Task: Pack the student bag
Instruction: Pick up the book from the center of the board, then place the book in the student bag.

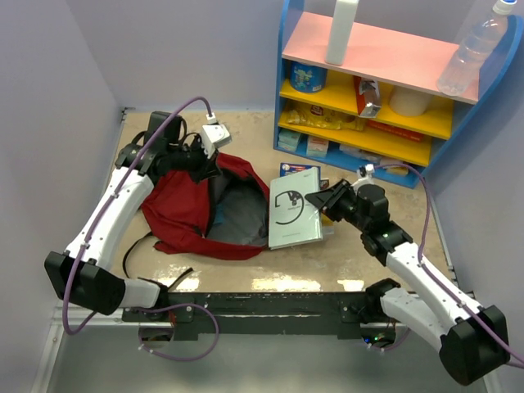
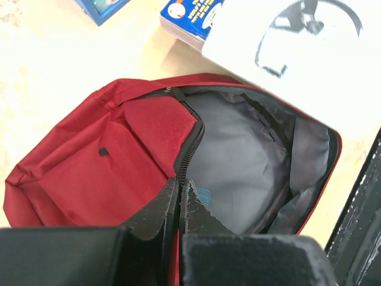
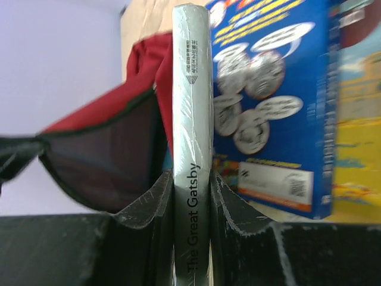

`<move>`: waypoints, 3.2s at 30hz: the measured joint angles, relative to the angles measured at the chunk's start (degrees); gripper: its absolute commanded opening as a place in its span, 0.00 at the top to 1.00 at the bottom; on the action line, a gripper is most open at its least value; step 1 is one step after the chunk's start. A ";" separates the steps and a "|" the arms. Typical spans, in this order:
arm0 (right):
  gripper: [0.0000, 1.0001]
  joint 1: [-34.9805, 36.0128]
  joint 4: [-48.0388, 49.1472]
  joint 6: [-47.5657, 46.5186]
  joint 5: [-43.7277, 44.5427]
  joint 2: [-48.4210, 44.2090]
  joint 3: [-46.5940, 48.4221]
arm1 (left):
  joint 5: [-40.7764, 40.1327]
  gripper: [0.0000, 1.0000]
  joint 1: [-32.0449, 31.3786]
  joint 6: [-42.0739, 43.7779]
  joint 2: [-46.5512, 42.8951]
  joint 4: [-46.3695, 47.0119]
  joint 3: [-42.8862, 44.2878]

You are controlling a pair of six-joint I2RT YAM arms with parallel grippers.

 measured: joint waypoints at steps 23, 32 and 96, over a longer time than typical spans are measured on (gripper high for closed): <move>1.00 15.69 9.55 1.70 -6.64 30.47 14.75 | 1.09 1.00 -0.79 -0.74 0.87 -0.55 1.70; 1.00 19.12 11.89 3.78 -5.88 43.54 25.42 | 1.68 1.00 -2.36 -0.66 0.83 -1.05 1.60; 0.10 36.11 36.54 5.79 39.65 64.13 36.50 | 6.45 1.00 -1.86 -6.10 0.79 -2.29 4.31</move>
